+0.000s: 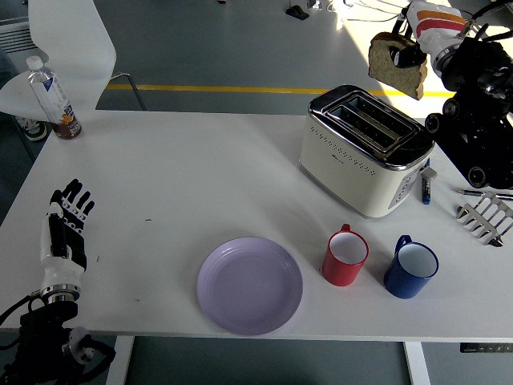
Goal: Push plate across desktop,pick up the break from the machine,place the break in the plate
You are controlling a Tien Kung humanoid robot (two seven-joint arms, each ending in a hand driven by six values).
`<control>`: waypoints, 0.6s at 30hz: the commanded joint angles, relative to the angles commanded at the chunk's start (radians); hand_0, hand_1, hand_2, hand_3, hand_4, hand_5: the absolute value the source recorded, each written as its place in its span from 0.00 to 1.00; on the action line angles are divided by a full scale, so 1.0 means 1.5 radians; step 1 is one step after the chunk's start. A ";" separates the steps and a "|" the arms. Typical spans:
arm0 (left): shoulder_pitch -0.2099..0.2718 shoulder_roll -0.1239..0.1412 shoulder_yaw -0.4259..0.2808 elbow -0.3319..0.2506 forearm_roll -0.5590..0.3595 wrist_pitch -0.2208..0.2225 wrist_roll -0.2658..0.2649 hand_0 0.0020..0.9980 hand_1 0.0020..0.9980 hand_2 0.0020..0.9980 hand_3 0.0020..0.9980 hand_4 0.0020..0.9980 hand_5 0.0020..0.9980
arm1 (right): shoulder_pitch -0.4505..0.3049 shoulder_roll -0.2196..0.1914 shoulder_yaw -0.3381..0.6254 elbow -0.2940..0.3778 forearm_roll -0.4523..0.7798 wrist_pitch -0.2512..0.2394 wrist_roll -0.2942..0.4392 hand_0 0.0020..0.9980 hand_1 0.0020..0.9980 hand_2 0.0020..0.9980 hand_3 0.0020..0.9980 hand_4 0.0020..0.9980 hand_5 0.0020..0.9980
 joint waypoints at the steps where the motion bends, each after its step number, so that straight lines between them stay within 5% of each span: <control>1: 0.000 0.000 0.000 0.000 0.000 0.000 0.000 0.84 0.85 0.90 0.79 0.48 1.00 | -0.001 -0.004 0.003 0.018 -0.003 0.000 -0.002 0.20 0.23 0.32 0.34 0.11 0.00; 8: 0.012 0.000 0.001 0.001 0.000 0.001 0.000 0.83 0.85 0.90 0.79 0.48 1.00 | -0.041 -0.068 0.032 0.200 0.026 0.004 -0.031 0.21 0.23 0.32 0.34 0.11 0.00; 18: 0.022 0.000 0.008 0.001 -0.001 0.000 -0.001 0.83 0.85 0.89 0.79 0.48 1.00 | -0.125 -0.155 -0.058 0.442 0.301 0.057 -0.067 0.20 0.23 0.31 0.33 0.09 0.03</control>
